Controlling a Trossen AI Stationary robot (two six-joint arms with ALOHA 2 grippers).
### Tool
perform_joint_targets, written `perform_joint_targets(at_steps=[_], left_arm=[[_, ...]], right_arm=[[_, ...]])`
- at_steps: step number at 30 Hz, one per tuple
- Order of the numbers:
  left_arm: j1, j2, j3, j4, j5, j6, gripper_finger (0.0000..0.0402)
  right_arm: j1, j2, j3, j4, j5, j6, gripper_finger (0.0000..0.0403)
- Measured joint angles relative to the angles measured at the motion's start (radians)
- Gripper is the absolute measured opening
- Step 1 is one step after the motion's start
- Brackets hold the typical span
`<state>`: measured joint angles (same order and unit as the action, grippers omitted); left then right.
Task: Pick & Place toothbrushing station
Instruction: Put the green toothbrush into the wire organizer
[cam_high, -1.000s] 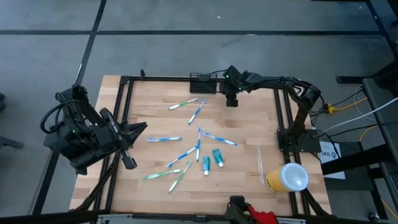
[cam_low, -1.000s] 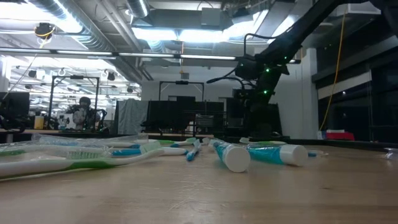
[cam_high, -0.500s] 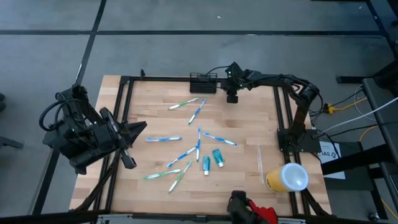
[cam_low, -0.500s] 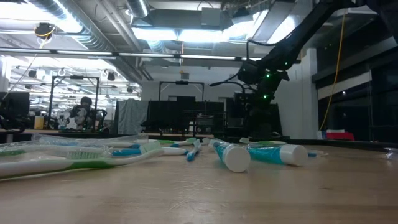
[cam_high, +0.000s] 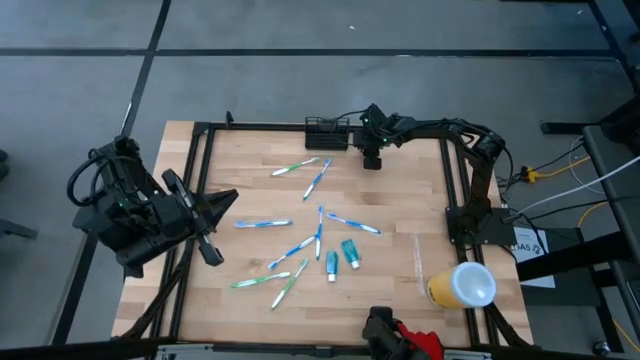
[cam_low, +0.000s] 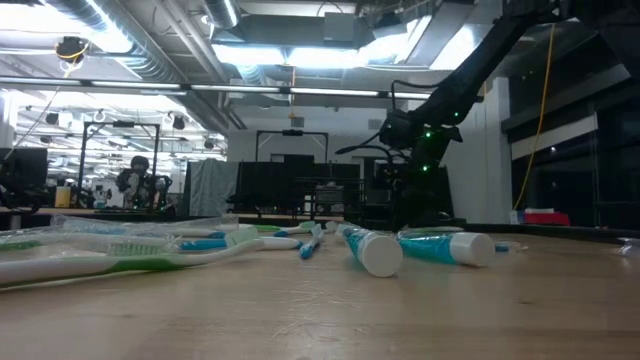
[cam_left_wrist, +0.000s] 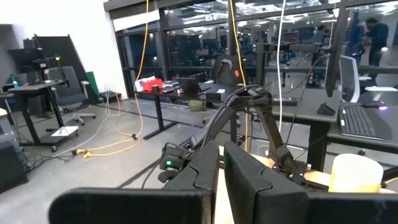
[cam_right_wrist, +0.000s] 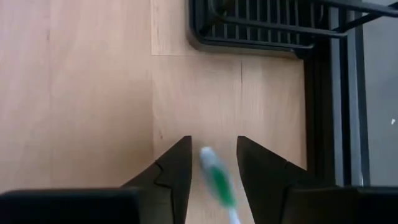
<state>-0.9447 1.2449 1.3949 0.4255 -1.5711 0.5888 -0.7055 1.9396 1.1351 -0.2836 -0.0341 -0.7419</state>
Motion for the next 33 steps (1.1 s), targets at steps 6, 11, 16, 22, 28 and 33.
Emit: perform_joint_targets(at_steps=[6,11,16,22,28,33], left_arm=[[0.0,0.0,0.0,0.004,0.0,0.008,0.002],[0.0,0.0,0.0,0.006,0.0,0.008,0.002],[0.0,0.0,0.0,0.006,0.0,0.008,0.002],[-0.001,0.0,0.0,0.006,0.0,0.008,0.002],[-0.011,0.0,0.0,0.006,0.0,0.019,0.002],[-0.027,0.0,0.0,0.008,0.0,0.056,0.002]], right_arm=[[-0.001,0.0,0.0,-0.007,0.023,-0.026,0.0057],[-0.001,0.0,0.0,-0.012,0.02,-0.018,0.0016],[0.004,-0.014,0.0,-0.019,0.002,0.021,0.001],[0.028,-0.061,0.0,-0.011,-0.041,0.088,0.0005],[0.039,-0.159,0.0,0.005,-0.136,0.222,0.0003],[0.047,-0.284,0.0,0.068,-0.242,0.354,0.0003]])
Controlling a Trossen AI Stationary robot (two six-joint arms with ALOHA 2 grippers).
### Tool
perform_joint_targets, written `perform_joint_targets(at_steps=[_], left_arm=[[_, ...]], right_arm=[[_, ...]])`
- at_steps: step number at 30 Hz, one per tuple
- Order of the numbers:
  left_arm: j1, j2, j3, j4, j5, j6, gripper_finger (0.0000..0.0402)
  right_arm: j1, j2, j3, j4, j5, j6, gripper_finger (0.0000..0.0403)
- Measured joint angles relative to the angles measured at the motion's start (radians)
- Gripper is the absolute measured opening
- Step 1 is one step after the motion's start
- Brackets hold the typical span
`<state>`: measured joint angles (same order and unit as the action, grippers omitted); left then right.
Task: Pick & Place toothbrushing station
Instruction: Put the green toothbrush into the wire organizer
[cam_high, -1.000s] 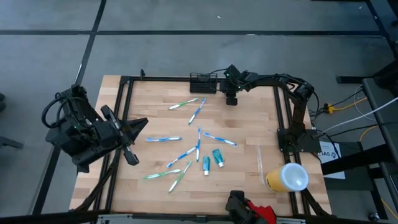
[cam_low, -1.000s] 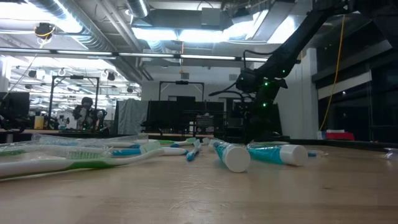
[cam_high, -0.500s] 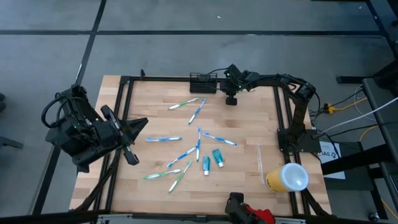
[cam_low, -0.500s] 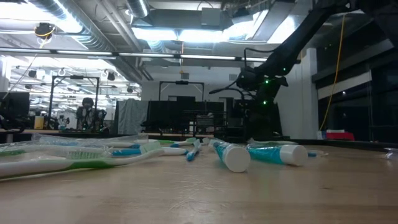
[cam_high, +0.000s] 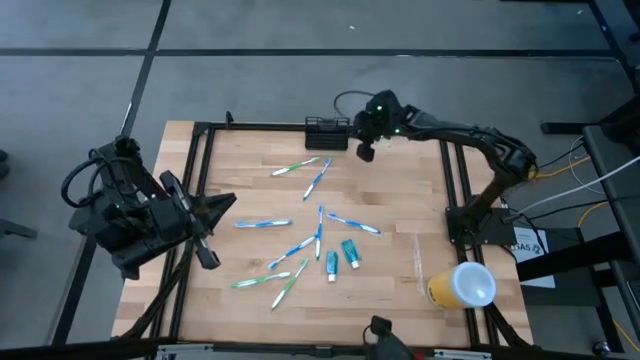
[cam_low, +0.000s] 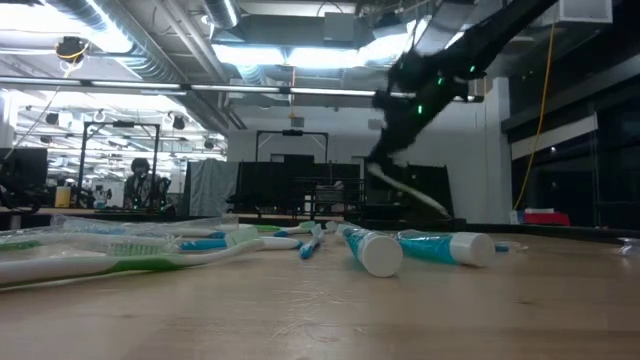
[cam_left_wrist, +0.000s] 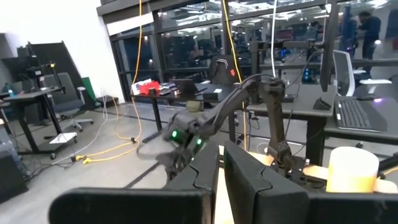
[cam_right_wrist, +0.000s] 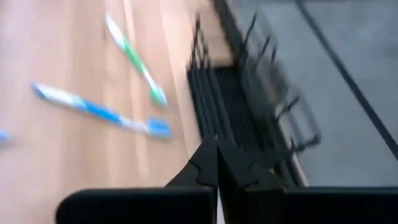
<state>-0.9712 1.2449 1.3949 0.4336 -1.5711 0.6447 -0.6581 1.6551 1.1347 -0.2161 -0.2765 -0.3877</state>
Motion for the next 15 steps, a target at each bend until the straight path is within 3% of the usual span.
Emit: perform_joint_targets(at_steps=[7,15], left_arm=[[-0.017,0.0,0.0,0.005,0.0,0.032,0.002],[-0.019,0.0,0.0,0.013,0.0,0.061,0.002]], right_arm=[[0.046,-0.14,0.0,0.155,-0.129,0.195,0.0002],[0.086,-0.114,-0.001,0.411,-0.101,0.313,0.0001]])
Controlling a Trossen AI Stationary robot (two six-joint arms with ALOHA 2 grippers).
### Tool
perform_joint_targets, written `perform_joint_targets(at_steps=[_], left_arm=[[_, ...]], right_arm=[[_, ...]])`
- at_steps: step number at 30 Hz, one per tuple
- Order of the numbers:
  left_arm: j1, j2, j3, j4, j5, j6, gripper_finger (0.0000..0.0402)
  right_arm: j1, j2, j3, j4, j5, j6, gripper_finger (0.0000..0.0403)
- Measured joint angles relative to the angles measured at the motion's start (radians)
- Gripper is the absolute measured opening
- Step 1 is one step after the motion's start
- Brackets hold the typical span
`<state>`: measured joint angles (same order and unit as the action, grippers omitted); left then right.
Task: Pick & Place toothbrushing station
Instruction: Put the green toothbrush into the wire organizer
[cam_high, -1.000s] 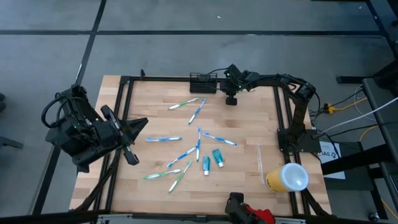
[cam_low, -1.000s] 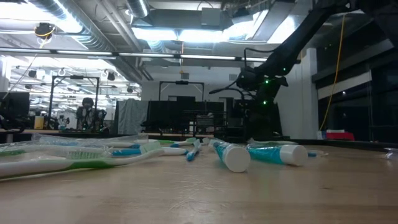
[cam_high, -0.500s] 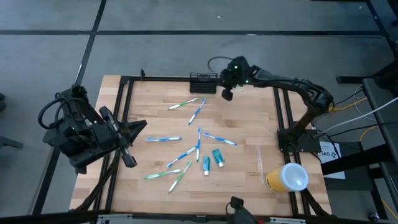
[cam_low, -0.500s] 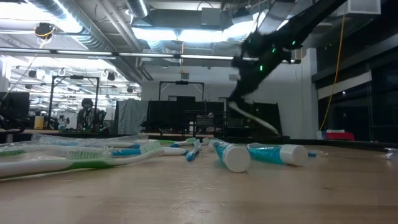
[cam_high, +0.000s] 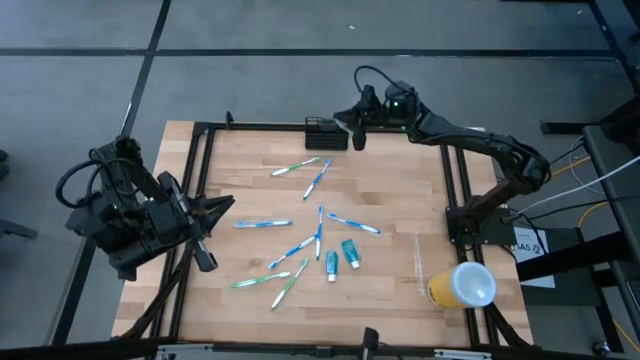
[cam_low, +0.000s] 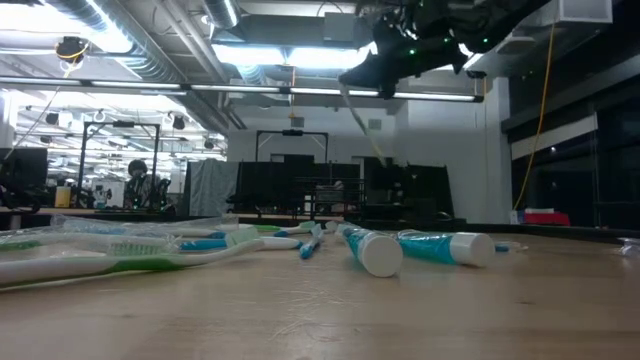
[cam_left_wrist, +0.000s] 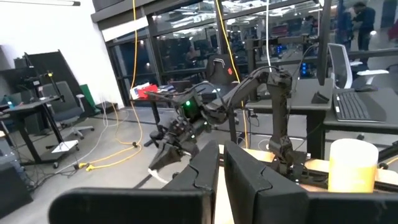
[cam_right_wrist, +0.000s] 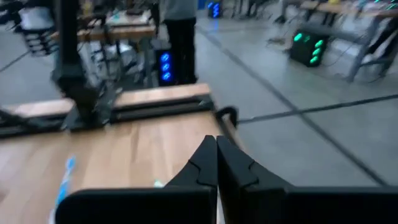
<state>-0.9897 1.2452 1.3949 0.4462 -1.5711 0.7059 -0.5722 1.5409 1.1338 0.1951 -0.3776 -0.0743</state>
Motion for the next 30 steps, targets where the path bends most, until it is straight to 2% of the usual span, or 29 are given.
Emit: perform_joint_targets(at_steps=[2,4,9,16,24,30], left_arm=[[-0.003,-0.002,0.0,0.0,0.0,-0.001,0.002],[-0.011,-0.004,0.0,0.001,0.0,-0.001,0.002],[-0.019,-0.006,0.0,0.001,0.0,-0.011,0.002],[-0.019,-0.006,0.0,0.002,0.0,-0.023,0.0019],[-0.019,-0.014,0.0,0.004,0.0,-0.039,0.0019],[-0.019,-0.014,0.0,0.005,0.0,-0.048,0.0019]], right_arm=[[0.001,0.013,0.002,0.039,0.023,-0.005,0.0001],[-0.01,0.042,0.001,0.096,0.003,0.025,0.0001],[-0.041,0.078,0.003,0.334,-0.022,0.121,0.0001],[-0.073,0.119,0.003,0.492,-0.025,0.19,0.0],[-0.118,0.201,0.001,0.595,-0.039,0.26,0.0],[-0.158,0.232,0.0,0.6,-0.058,0.27,0.0]])
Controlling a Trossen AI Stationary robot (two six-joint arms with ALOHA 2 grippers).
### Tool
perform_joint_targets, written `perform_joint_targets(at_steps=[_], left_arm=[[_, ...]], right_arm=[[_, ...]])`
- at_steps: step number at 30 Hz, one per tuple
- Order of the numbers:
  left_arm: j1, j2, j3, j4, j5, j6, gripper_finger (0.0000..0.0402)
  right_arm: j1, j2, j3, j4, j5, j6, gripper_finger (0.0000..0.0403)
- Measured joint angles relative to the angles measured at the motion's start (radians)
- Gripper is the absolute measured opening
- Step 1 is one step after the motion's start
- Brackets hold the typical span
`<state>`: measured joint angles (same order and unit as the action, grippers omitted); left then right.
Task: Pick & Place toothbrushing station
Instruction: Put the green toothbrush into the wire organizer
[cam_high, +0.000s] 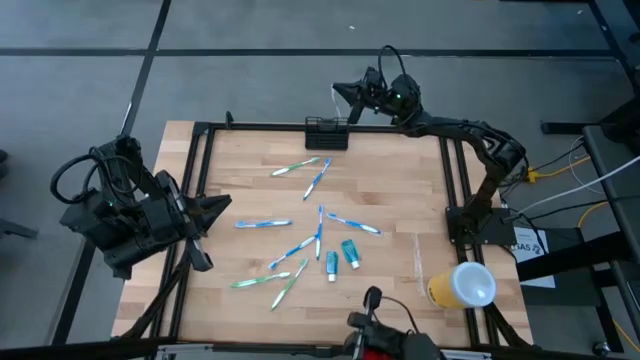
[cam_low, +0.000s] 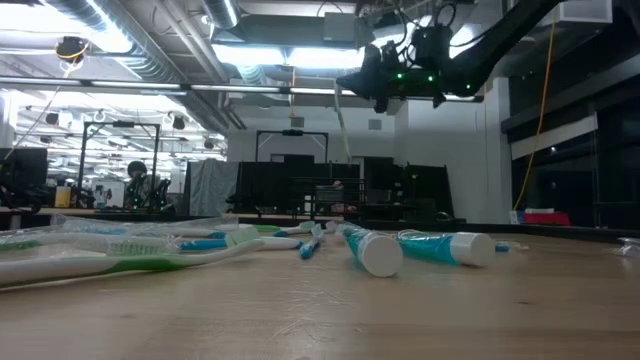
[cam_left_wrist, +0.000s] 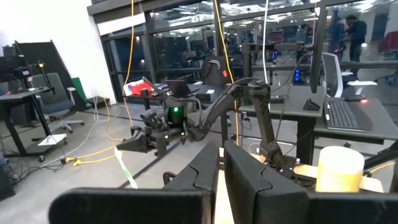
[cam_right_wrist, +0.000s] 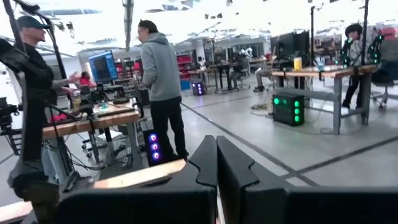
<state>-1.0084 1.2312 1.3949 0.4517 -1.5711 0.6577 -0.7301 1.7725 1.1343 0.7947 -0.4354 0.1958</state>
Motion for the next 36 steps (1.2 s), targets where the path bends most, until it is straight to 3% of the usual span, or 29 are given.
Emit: perform_joint_targets(at_steps=[15,21,29,36], left_arm=[[0.016,-0.003,0.0,0.002,0.0,-0.009,0.0019],[0.016,-0.003,0.0,0.001,0.0,-0.035,0.0019],[0.022,-0.006,0.0,0.001,0.0,-0.036,0.0019],[0.051,-0.016,0.0,0.002,0.0,-0.033,0.0019]], right_arm=[[-0.03,0.081,0.0,-0.013,-0.044,0.003,0.0],[-0.046,0.116,-0.009,0.089,-0.047,0.053,0.0],[-0.073,0.12,-0.171,0.344,-0.024,0.153,0.0],[-0.074,0.119,-0.232,0.385,0.001,0.14,0.0]])
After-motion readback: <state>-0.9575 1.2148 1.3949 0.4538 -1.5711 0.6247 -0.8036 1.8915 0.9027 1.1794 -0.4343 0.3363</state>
